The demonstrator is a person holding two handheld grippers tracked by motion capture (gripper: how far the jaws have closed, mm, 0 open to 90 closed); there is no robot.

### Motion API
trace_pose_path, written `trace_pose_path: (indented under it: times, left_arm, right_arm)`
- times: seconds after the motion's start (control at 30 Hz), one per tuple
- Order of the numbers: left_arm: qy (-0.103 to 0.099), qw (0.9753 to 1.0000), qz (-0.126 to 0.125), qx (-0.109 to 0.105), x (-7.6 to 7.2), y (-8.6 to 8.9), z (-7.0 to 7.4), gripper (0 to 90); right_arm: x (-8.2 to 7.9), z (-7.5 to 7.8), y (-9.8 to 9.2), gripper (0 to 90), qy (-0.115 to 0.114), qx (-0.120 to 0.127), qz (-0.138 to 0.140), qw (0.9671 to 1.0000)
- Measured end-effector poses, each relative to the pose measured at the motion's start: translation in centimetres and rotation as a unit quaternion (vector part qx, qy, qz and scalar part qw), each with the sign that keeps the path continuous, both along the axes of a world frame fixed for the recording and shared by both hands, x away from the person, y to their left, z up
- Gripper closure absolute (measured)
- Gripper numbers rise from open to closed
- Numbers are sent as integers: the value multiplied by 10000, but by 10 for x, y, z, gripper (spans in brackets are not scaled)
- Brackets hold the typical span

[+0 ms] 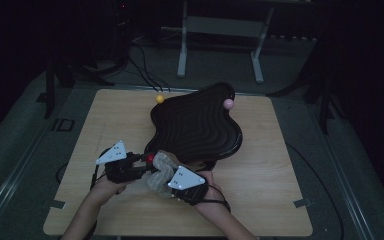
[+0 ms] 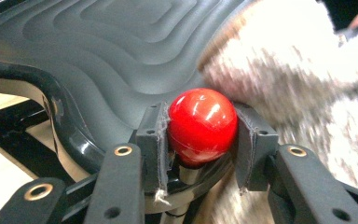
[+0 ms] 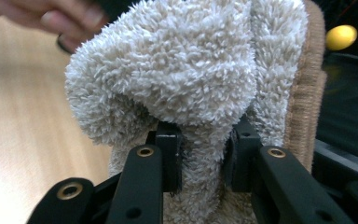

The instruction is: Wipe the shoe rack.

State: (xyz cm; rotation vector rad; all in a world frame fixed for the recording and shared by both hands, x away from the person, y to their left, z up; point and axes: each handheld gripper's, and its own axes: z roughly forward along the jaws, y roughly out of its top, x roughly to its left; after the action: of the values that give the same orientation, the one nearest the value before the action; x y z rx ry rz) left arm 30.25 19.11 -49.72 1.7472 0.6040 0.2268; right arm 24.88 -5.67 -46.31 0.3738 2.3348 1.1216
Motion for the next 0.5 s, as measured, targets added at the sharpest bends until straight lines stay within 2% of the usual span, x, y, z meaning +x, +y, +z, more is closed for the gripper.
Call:
trace_pose_path:
  times: [0.13, 0.27, 0.43, 0.47, 0.5]
  left_arm:
    - [-4, 10000, 27, -31, 0, 0, -1, 598]
    - [-7, 10000, 52, -12, -1, -1, 0, 598]
    - [-4, 10000, 66, -16, -1, -1, 0, 598]
    - [-5, 10000, 66, -17, -1, -1, 0, 598]
    - [-5, 10000, 66, -16, -1, -1, 0, 598]
  right_arm:
    - [-8, -2, -7, 716, 108, 57, 73, 9999]
    - [-15, -2, -23, 716, 184, 97, 82, 9997]
    - [-16, -9, -53, 717, 280, 154, -203, 9993]
    - [-16, -9, -53, 717, 280, 154, -203, 9993]
    - [-11, -15, -66, 716, 360, 148, -405, 9984]
